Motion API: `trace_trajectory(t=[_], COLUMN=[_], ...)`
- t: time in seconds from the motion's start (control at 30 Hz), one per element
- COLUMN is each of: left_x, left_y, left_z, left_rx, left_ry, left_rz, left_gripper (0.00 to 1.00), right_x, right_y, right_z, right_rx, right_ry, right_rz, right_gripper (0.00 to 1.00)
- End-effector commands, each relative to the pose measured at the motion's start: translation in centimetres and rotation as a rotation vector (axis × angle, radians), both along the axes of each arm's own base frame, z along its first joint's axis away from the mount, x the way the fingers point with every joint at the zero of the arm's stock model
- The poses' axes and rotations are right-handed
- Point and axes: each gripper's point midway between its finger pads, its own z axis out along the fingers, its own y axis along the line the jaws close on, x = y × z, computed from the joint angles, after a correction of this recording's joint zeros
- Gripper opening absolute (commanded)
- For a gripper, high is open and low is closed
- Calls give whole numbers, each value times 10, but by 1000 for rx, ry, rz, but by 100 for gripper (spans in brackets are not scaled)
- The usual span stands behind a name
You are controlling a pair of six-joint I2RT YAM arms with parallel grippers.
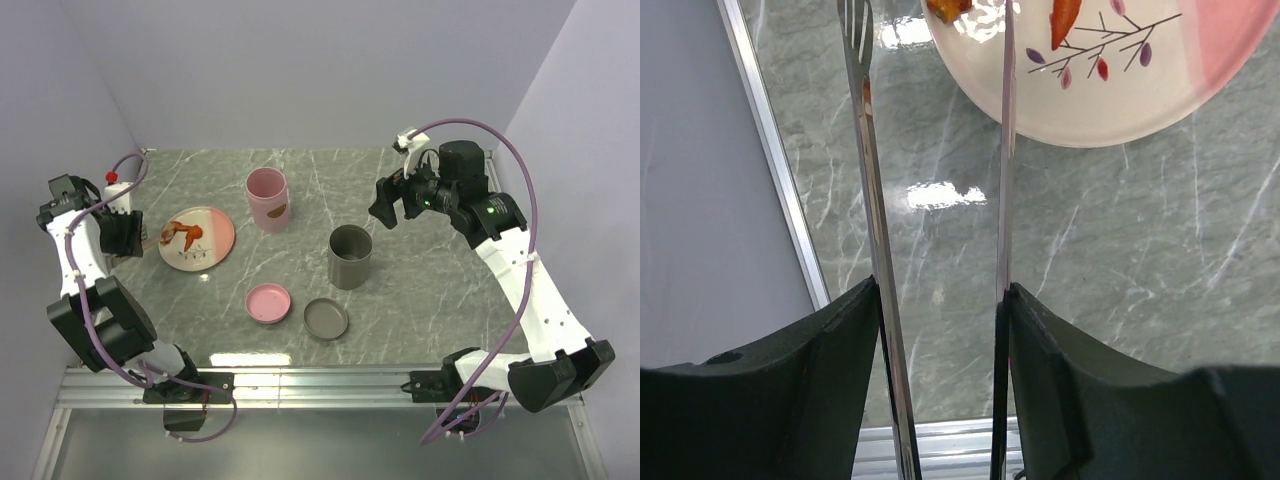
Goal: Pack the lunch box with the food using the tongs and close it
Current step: Pick up the fake food from the plate.
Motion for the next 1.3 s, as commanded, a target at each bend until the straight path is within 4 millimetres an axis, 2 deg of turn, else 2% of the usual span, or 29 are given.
trace_trajectory(t=[0.0,0.77,1.1,1.27], left_x=[9,18,30,34], left_y=[8,6,0,-3], left_z=[-2,-23,-21,-19], left_rx=[31,15,16,16], left_ry=[-23,-2,-13,-16], left_rz=[-23,-52,-67,-73], left_gripper=[57,52,50,45], right_x=[4,4,4,2], right_y=[1,0,-1,-2], right_z=[10,5,5,4], right_rx=[27,15,14,12], right_ry=[-23,-21,-23,-23], right_rz=[-1,-5,-7,-6], right_gripper=[99,99,99,99])
